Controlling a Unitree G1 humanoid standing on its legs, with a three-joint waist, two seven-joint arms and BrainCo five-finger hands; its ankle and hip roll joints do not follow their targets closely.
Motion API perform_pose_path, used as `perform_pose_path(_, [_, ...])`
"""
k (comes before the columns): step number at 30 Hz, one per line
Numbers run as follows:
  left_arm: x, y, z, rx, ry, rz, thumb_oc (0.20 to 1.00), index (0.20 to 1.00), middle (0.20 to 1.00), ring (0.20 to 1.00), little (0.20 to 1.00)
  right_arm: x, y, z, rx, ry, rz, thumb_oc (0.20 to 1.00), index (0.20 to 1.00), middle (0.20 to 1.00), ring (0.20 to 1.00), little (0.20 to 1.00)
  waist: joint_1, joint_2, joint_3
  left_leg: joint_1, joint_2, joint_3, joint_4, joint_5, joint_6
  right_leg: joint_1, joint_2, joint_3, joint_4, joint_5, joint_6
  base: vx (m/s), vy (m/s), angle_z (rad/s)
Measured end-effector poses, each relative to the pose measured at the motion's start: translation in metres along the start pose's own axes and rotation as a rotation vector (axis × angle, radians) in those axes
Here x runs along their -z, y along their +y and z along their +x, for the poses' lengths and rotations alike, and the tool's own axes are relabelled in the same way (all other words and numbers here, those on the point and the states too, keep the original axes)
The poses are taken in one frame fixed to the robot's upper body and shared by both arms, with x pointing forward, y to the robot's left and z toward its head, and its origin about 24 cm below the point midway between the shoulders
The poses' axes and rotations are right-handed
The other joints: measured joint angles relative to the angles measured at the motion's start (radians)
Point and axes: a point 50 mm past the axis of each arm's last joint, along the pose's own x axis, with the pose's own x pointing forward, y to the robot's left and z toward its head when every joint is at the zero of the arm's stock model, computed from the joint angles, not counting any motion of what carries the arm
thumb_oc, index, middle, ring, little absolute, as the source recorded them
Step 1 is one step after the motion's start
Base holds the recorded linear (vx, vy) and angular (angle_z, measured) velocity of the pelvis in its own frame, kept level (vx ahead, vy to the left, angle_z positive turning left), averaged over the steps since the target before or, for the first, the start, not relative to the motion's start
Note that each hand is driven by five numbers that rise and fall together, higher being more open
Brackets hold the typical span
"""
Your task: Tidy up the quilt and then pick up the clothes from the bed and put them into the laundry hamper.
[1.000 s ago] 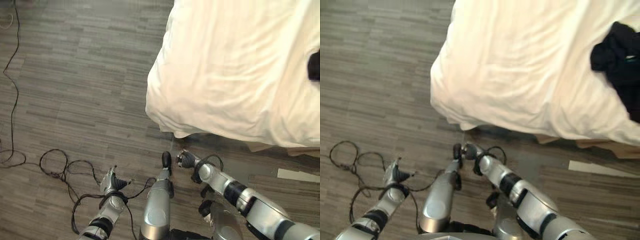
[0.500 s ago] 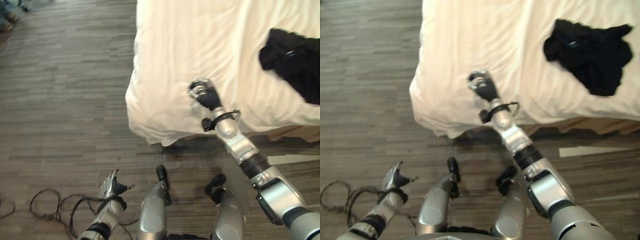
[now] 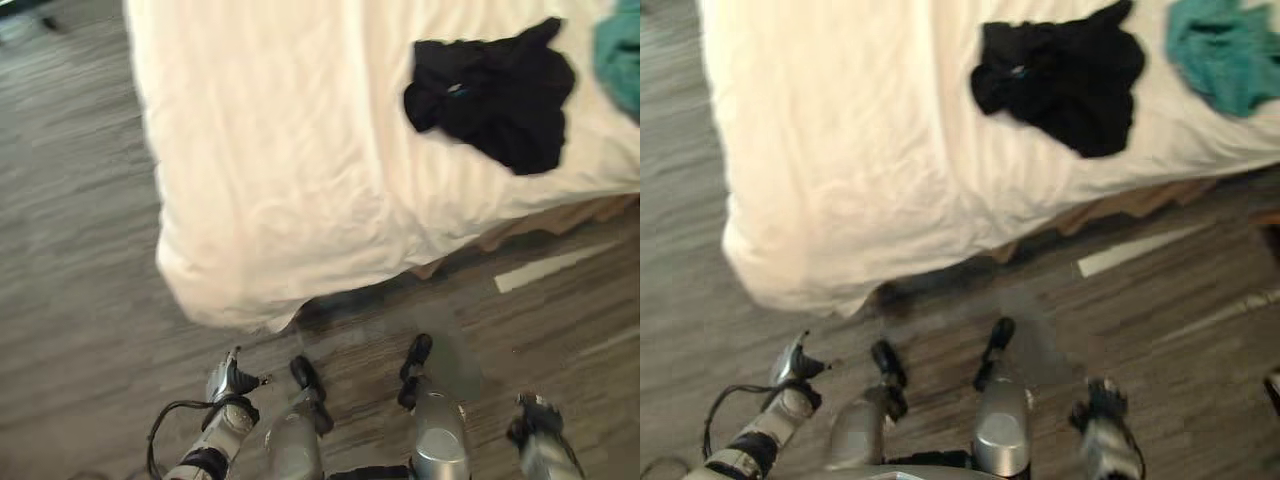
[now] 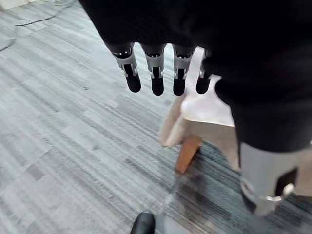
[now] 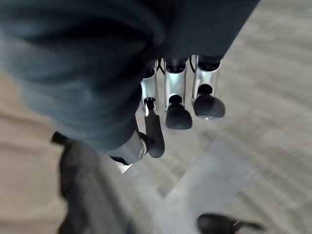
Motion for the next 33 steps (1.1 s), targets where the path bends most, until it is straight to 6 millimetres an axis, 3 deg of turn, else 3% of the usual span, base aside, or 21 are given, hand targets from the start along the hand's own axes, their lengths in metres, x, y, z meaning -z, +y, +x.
perform_pose_path(1, [0.013, -0.005, -0.005, 0.029, 0.031, 0.035, 1.000, 1.000, 1.000, 1.000, 1.000, 0.010, 0.003, 0.000, -0.024, 0.041, -0.078, 1.000, 1.000, 1.000, 1.000, 1.000, 0.014, 0.006, -0.042, 0.060, 0.025, 0.073, -0.039, -0.006, -0.004, -0.010, -0.019, -0.142, 0.031, -0.003, -0.010, 0.24, -0.082, -1.44])
perform_pose_path(4, [0.018, -0.016, -0.009, 0.093, 0.044, 0.074, 1.000, 1.000, 1.000, 1.000, 1.000, 0.052, 0.005, -0.013, -0.081, 0.181, -0.226, 1.000, 1.000, 1.000, 1.000, 1.000, -0.015, -0.005, -0.182, 0.120, 0.029, 0.160, -0.031, -0.053, -0.054, -0.017, -0.044, -0.327, 0.084, -0.155, -0.093, 0.40, -0.150, -1.03])
perform_pose_path(6, [0.042, -0.018, -0.016, 0.127, 0.113, 0.138, 1.000, 1.000, 1.000, 1.000, 1.000, 0.060, 0.014, -0.016, -0.106, 0.223, -0.247, 1.000, 1.000, 1.000, 1.000, 1.000, -0.018, -0.003, -0.221, 0.170, 0.101, 0.229, 0.135, -0.076, -0.088, 0.005, 0.058, -0.233, 0.054, -0.191, -0.153, 0.50, -0.266, -1.77])
perform_pose_path(8, [0.095, -0.032, -0.046, 0.196, 0.319, 0.129, 1.000, 1.000, 1.000, 1.000, 1.000, 0.064, 0.025, -0.022, -0.178, 0.201, -0.277, 1.000, 1.000, 1.000, 1.000, 1.000, 0.001, -0.003, -0.309, 0.132, 0.222, 0.104, 0.479, -0.017, -0.133, 0.037, 0.133, -0.143, -0.011, -0.209, -0.154, 0.45, -0.166, -2.78])
perform_pose_path(9, [0.119, -0.043, -0.065, 0.231, 0.421, 0.112, 1.000, 1.000, 1.000, 1.000, 1.000, 0.058, 0.026, -0.020, -0.201, 0.167, -0.315, 1.000, 1.000, 1.000, 1.000, 1.000, 0.040, 0.000, -0.314, 0.059, 0.239, -0.102, 0.709, 0.128, -0.096, 0.058, 0.220, 0.020, -0.056, -0.164, -0.198, 0.15, 0.069, -2.85])
perform_pose_path(10, [0.131, -0.051, -0.079, 0.259, 0.471, 0.114, 1.000, 1.000, 1.000, 1.000, 1.000, 0.051, 0.031, -0.017, -0.217, 0.146, -0.342, 1.000, 1.000, 1.000, 1.000, 1.000, 0.094, 0.013, -0.318, 0.027, 0.219, -0.197, 0.802, 0.154, -0.127, 0.059, 0.235, 0.087, -0.073, -0.144, -0.197, 0.16, 0.133, -3.17])
perform_pose_path(12, [0.139, -0.063, -0.092, 0.306, 0.524, 0.113, 1.000, 1.000, 1.000, 1.000, 1.000, 0.040, 0.031, -0.013, -0.235, 0.087, -0.398, 1.000, 1.000, 1.000, 1.000, 1.000, 0.102, 0.006, -0.312, -0.177, 0.146, -0.425, 0.892, -0.023, -0.131, 0.073, 0.277, 0.204, -0.134, -0.129, -0.190, 0.31, 0.351, -2.54])
perform_pose_path(13, [0.137, -0.070, -0.096, 0.331, 0.514, 0.098, 1.000, 1.000, 1.000, 1.000, 1.000, 0.043, 0.029, -0.013, -0.232, 0.117, -0.447, 1.000, 1.000, 1.000, 1.000, 1.000, 0.149, -0.018, -0.312, -0.225, 0.075, -0.528, 0.840, -0.073, -0.095, 0.091, 0.289, 0.291, -0.156, -0.112, -0.193, 0.39, 0.458, -2.23])
perform_pose_path(15, [0.136, -0.073, -0.097, 0.345, 0.487, 0.105, 1.000, 1.000, 1.000, 1.000, 1.000, 0.052, 0.043, -0.021, -0.307, 0.119, -0.508, 1.000, 1.000, 1.000, 1.000, 1.000, 0.169, -0.097, -0.330, -0.056, 0.008, -0.555, 0.391, -0.180, -0.080, 0.147, 0.288, 0.431, -0.221, -0.109, -0.188, 0.43, 0.413, -1.46])
perform_pose_path(17, [0.123, -0.072, -0.086, 0.354, 0.430, 0.159, 1.000, 1.000, 1.000, 1.000, 1.000, 0.036, 0.055, -0.019, -0.338, 0.047, -0.510, 1.000, 1.000, 1.000, 1.000, 1.000, 0.169, -0.105, -0.317, 0.020, -0.033, -0.574, 0.042, -0.141, -0.050, 0.147, 0.298, 0.500, -0.235, -0.087, -0.166, 0.41, 0.349, -0.82])
perform_pose_path(19, [0.122, -0.073, -0.084, 0.396, 0.433, 0.141, 1.000, 1.000, 1.000, 1.000, 1.000, 0.034, 0.064, -0.020, -0.353, 0.052, -0.494, 1.000, 1.000, 1.000, 1.000, 1.000, 0.173, -0.125, -0.312, 0.074, -0.069, -0.533, -0.037, -0.079, -0.007, 0.130, 0.291, 0.557, -0.237, -0.088, -0.151, 0.29, 0.247, -0.90])
perform_pose_path(22, [0.125, -0.075, -0.089, 0.409, 0.447, 0.128, 1.000, 1.000, 1.000, 1.000, 1.000, 0.067, 0.073, -0.038, -0.397, 0.150, -0.466, 1.000, 1.000, 1.000, 1.000, 1.000, 0.181, -0.127, -0.311, 0.108, -0.071, -0.502, -0.027, -0.082, 0.025, 0.146, 0.279, 0.505, -0.196, -0.096, -0.097, 0.35, 0.332, -0.29])
perform_pose_path(23, [0.121, -0.074, -0.083, 0.437, 0.438, 0.139, 1.000, 1.000, 1.000, 1.000, 1.000, 0.071, 0.076, -0.040, -0.402, 0.164, -0.484, 1.000, 1.000, 1.000, 1.000, 1.000, 0.183, -0.142, -0.292, 0.097, -0.105, -0.431, 0.049, -0.148, 0.102, 0.101, 0.266, 0.533, -0.111, -0.121, 0.012, 0.56, 0.517, -0.79])
perform_pose_path(24, [0.114, -0.076, -0.080, 0.474, 0.405, 0.192, 1.000, 1.000, 1.000, 1.000, 1.000, 0.054, 0.080, -0.033, -0.383, 0.127, -0.418, 1.000, 1.000, 1.000, 1.000, 1.000, 0.160, -0.099, -0.243, 0.114, -0.127, -0.369, 0.072, -0.181, 0.149, -0.029, 0.280, 0.428, 0.126, -0.045, 0.128, 0.48, 0.410, -1.06])
perform_pose_path(26, [0.106, -0.071, -0.075, 0.488, 0.289, 0.333, 1.000, 1.000, 1.000, 1.000, 1.000, 0.034, 0.081, -0.026, -0.373, 0.061, -0.419, 1.000, 1.000, 1.000, 1.000, 1.000, 0.150, -0.092, -0.227, 0.089, -0.068, -0.307, 0.142, -0.213, 0.142, -0.173, 0.206, 0.270, 0.394, -0.018, 0.121, 0.33, 0.190, -0.65])
perform_pose_path(27, [0.099, -0.072, -0.072, 0.483, 0.240, 0.337, 1.000, 1.000, 1.000, 1.000, 1.000, 0.028, 0.067, -0.018, -0.337, 0.050, -0.448, 1.000, 1.000, 1.000, 1.000, 1.000, 0.132, -0.058, -0.232, 0.082, -0.033, -0.271, 0.158, -0.207, 0.145, -0.207, 0.189, 0.270, 0.459, -0.131, 0.034, 0.43, 0.048, 0.23])
perform_pose_path(28, [0.089, -0.076, -0.069, 0.483, 0.202, 0.331, 1.000, 1.000, 1.000, 1.000, 1.000, 0.024, 0.049, -0.010, -0.289, 0.056, -0.482, 1.000, 1.000, 1.000, 1.000, 1.000, 0.117, -0.004, -0.232, 0.081, -0.004, -0.268, 0.132, -0.205, 0.129, -0.201, 0.177, 0.270, 0.466, -0.198, 0.042, 0.57, 0.052, 0.63])
perform_pose_path(30, [0.084, -0.078, -0.068, 0.473, 0.171, 0.324, 1.000, 1.000, 1.000, 1.000, 1.000, 0.025, 0.033, -0.006, -0.251, 0.071, -0.508, 1.000, 1.000, 1.000, 1.000, 1.000, 0.105, 0.016, -0.253, 0.095, -0.040, -0.340, 0.060, -0.223, 0.072, -0.151, 0.147, 0.275, 0.305, -0.286, 0.065, 0.50, 0.018, 0.49])
perform_pose_path(31, [0.087, -0.070, -0.065, 0.440, 0.169, 0.339, 1.000, 1.000, 1.000, 1.000, 1.000, 0.020, 0.034, -0.004, -0.251, 0.045, -0.537, 1.000, 1.000, 1.000, 1.000, 1.000, 0.106, -0.042, -0.265, 0.096, -0.135, -0.394, 0.055, -0.247, 0.077, -0.077, 0.078, 0.259, 0.043, -0.363, 0.140, 0.38, 0.019, -0.13])
perform_pose_path(32, [0.088, -0.066, -0.063, 0.428, 0.172, 0.335, 1.000, 1.000, 1.000, 1.000, 1.000, 0.017, 0.039, -0.005, -0.264, 0.026, -0.548, 1.000, 1.000, 1.000, 1.000, 1.000, 0.116, -0.057, -0.254, 0.119, -0.159, -0.389, 0.027, -0.196, 0.076, -0.052, 0.066, 0.243, -0.035, -0.346, 0.123, 0.62, 0.055, -0.85])
perform_pose_path(33, [0.081, -0.075, -0.063, 0.429, 0.182, 0.288, 1.000, 1.000, 1.000, 1.000, 1.000, 0.007, 0.047, -0.003, -0.277, -0.009, -0.576, 1.000, 1.000, 1.000, 1.000, 1.000, 0.113, 0.016, -0.249, 0.141, -0.104, -0.368, -0.005, -0.195, 0.076, -0.043, 0.094, 0.165, -0.034, -0.303, 0.106, 0.40, 0.061, -0.85])
